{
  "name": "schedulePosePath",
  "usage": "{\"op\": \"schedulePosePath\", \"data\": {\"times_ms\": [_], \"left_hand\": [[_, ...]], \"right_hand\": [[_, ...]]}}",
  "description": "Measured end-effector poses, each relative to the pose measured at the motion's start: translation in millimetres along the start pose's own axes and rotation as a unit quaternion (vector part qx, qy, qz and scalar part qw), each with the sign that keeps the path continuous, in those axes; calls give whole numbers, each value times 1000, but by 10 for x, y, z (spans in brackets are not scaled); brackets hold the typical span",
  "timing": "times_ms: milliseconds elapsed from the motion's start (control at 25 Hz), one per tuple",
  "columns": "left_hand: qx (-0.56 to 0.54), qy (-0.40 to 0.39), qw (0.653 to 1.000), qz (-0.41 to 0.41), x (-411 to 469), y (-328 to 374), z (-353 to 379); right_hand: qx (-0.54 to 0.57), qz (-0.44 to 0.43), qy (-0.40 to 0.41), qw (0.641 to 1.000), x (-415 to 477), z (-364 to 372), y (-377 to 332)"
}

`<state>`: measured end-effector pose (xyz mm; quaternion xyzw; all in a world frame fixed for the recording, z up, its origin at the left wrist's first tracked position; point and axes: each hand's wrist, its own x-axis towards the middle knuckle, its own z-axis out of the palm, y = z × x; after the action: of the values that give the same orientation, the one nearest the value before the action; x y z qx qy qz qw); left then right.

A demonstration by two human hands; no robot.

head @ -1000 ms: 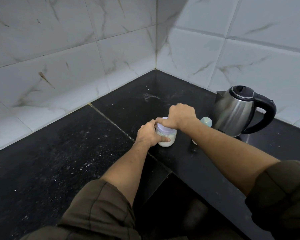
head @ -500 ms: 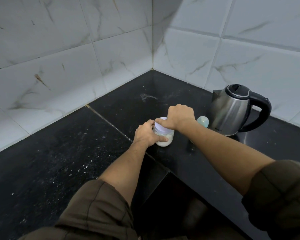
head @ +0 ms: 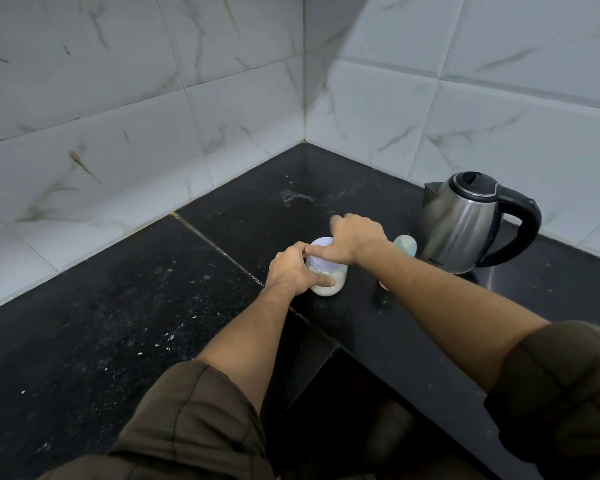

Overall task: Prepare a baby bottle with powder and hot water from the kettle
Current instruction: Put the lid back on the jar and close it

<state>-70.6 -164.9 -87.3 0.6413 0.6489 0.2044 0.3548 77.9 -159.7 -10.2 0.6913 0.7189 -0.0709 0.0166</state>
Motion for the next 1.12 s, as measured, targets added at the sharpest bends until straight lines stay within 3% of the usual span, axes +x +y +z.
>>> {"op": "schedulePosePath", "data": {"times_ms": [120, 320, 440, 680, 1120], "left_hand": [[10, 1, 1000, -3, -4, 21, 6], [37, 8, 999, -8, -9, -32, 19], [78, 19, 997, 13, -108, -148, 73], [24, 4, 1000, 16, -86, 81, 157], [12, 12, 1000, 1, 11, 195, 176]], "right_hand": [[34, -41, -105, 993, 42, 16, -20], [0, 16, -7, 1000, -1, 90, -35], [24, 37, -21, 999, -14, 60, 2], [5, 10, -59, 998, -19, 6, -32], [36, 23, 0, 999, 18, 79, 25]]}}
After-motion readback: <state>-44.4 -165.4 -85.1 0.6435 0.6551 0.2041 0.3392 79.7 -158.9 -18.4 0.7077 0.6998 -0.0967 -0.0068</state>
